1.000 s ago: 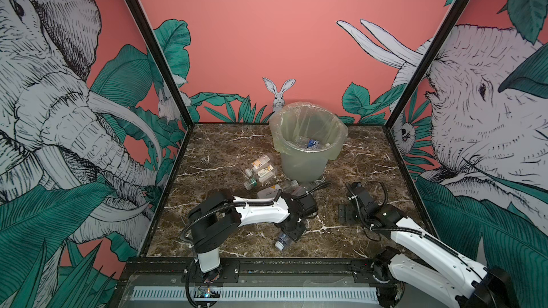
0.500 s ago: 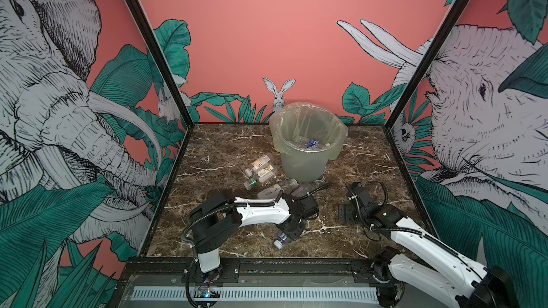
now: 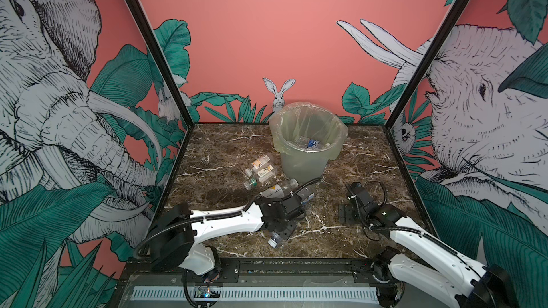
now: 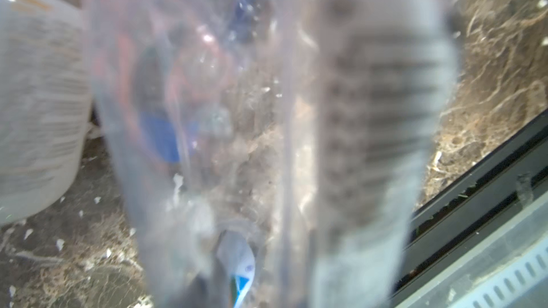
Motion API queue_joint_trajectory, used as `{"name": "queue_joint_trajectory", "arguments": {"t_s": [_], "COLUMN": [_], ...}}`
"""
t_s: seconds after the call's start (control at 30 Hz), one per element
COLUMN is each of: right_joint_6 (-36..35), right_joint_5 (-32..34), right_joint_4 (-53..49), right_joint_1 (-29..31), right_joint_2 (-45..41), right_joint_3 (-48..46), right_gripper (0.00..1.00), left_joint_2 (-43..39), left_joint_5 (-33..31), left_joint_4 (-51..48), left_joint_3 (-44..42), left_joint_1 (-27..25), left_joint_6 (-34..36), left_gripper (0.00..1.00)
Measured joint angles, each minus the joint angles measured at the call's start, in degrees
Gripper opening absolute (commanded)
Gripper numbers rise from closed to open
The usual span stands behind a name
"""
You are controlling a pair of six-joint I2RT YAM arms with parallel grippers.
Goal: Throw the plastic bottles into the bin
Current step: 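Lift the crushed bottle with the left gripper over the bin and release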
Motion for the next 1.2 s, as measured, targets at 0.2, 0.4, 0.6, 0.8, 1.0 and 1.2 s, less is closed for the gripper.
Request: {"name": "queue_joint_trajectory", "arguments": {"t_s": [0.2, 0.4, 0.6, 0.8, 1.0, 1.2], "right_joint_6": [0.0, -0.2, -0.2, -0.2, -0.2, -0.1], "right_joint_5": [-0.2, -0.3, -0.2, -0.2, -0.2, -0.1], "right_joint_4": [0.3, 0.3, 0.3, 0.3, 0.3, 0.2], "right_joint_1": [0.0, 0.0, 0.0, 0.0, 0.0, 0.0], "right_joint_2": [0.7, 1.4, 1.4, 1.3, 0.3, -0.2], "right_joint_3": [0.0, 0.0, 0.0, 0.0, 0.0, 0.0], "right_gripper": [0.96, 0.97, 0.97, 0.97, 0.97, 0.97], "left_joint_2": [-19.2, -36.3, -35.6, -13.5, 16.3, 29.5], "left_joint_5": [-5.5, -14.7, -23.2, -20.7, -6.8, 5.1], "left_joint_4": [2.9, 4.5, 8.7, 14.2, 9.8, 1.6], "left_joint_3": [-8.4, -7.4, 6.4, 39.1, 76.8, 84.3], "left_joint_1": [-0.2, -0.3, -0.3, 5.0, 19.2, 26.5], "left_joint_6": [-1.2, 2.5, 16.3, 30.1, 30.9, 28.1], "left_gripper": [0.41, 0.40, 0.40, 0.46, 0.99, 1.00]}}
